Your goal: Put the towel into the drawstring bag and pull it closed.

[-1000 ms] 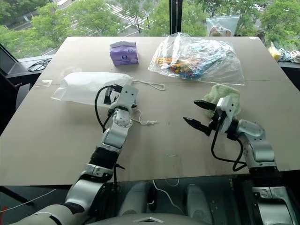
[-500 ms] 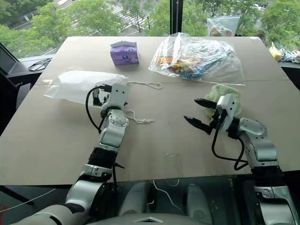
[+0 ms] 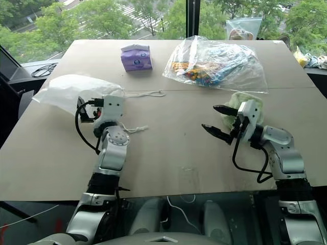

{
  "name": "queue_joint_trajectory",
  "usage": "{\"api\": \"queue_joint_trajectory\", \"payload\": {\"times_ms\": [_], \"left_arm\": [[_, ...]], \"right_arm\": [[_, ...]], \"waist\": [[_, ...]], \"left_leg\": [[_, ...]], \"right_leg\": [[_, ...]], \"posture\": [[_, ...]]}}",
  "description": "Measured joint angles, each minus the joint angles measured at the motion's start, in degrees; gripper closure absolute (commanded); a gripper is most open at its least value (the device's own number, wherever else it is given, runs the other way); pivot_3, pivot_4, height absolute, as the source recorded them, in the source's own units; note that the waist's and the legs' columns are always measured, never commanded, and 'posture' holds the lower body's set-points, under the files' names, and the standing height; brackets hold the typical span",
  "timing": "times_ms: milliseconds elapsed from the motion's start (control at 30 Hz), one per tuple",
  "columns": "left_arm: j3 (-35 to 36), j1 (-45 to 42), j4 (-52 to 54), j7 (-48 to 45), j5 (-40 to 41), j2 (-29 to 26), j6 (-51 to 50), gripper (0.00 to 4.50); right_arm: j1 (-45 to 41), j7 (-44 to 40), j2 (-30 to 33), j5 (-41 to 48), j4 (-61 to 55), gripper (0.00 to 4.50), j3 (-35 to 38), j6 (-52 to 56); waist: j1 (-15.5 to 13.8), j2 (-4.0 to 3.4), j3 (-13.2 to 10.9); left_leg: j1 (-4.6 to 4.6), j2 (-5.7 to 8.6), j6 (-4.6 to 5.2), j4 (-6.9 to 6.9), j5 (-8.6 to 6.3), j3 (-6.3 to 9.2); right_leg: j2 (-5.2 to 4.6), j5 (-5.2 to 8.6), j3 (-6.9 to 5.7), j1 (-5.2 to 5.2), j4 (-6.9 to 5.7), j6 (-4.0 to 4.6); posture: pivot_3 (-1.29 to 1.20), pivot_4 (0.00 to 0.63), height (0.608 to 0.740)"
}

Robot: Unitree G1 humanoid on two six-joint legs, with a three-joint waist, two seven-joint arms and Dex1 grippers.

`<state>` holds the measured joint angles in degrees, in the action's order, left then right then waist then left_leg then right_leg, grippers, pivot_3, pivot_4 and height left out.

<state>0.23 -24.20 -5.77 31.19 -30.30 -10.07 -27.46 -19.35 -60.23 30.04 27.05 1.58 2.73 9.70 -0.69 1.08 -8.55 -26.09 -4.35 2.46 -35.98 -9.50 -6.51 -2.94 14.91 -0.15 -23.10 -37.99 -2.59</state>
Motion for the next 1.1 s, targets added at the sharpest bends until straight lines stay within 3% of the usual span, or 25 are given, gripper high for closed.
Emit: {"api": "queue_joint_trajectory", "payload": {"times_ms": [233, 267, 600, 667, 700, 800, 1100], "left_arm": [[0.81, 0.81, -0.03, 0.00, -0.05, -0.94, 0.18, 4.20], [1.02, 0.80, -0.07, -0.01, -0.04, -1.05, 0.27, 4.43], [2.40, -0.53, -4.73, -0.01, 0.91, -3.57, 2.54, 4.43], [2.64, -0.72, -4.84, -0.02, 0.88, -3.77, 1.31, 3.49], [2.64, -0.72, -4.84, -0.02, 0.88, -3.77, 1.27, 3.44], [2.78, -0.69, -4.84, 0.41, 1.14, -3.67, 2.11, 2.13], [4.53, -1.93, -8.07, 1.74, 1.67, -4.40, 2.21, 2.13]], "right_arm": [[-0.87, -0.76, -0.33, -0.35, 2.39, 0.00, -0.12, -0.83], [-0.93, -0.80, -0.53, -0.40, 2.50, 0.00, -0.13, -1.11], [-0.73, -0.78, -0.76, -0.65, 2.68, 0.00, -0.14, -1.29], [-0.08, -0.69, -0.76, -0.68, 2.68, 0.00, -0.14, -1.29], [-0.08, -0.69, -0.76, -0.69, 2.68, 0.00, -0.15, -1.29], [0.23, -0.71, -0.76, -0.88, 2.69, 0.00, -0.14, -1.71], [0.39, -0.69, -0.86, -1.23, 2.70, 0.00, -0.14, -2.51]], "waist": [[0.00, 0.00, 0.00], [0.00, 0.00, 0.00], [-0.01, 0.01, 0.00], [0.00, 0.01, 0.00], [0.00, 0.01, 0.00], [0.00, 0.01, 0.00], [0.00, 0.01, 0.00]], "left_leg": [[0.00, 0.00, 0.00, -0.01, 0.00, 0.00], [0.00, 0.00, 0.00, -0.01, 0.00, 0.00], [0.00, 0.00, 0.00, -0.01, 0.00, -0.01], [0.00, 0.00, 0.00, -0.01, 0.00, -0.01], [0.00, 0.00, 0.00, -0.01, 0.00, -0.01], [0.00, 0.00, -0.01, -0.01, 0.00, -0.01], [0.00, 0.00, 0.00, -0.02, 0.00, -0.01]], "right_leg": [[0.00, 0.00, 0.00, 0.00, 0.00, 0.00], [0.00, 0.00, 0.00, 0.00, 0.00, 0.00], [-0.01, 0.00, -0.01, 0.00, -0.01, 0.00], [-0.01, 0.00, -0.01, 0.00, -0.01, 0.00], [-0.01, 0.00, -0.01, 0.00, -0.01, 0.00], [-0.01, 0.00, -0.01, 0.00, -0.01, 0.00], [0.01, 0.00, -0.02, 0.00, -0.02, -0.01]], "posture": [[0.00, 0.150, 0.740], [0.00, 0.150, 0.740], [0.00, 0.150, 0.740], [0.00, 0.150, 0.740], [0.00, 0.150, 0.740], [0.00, 0.150, 0.740], [0.00, 0.150, 0.740]]}}
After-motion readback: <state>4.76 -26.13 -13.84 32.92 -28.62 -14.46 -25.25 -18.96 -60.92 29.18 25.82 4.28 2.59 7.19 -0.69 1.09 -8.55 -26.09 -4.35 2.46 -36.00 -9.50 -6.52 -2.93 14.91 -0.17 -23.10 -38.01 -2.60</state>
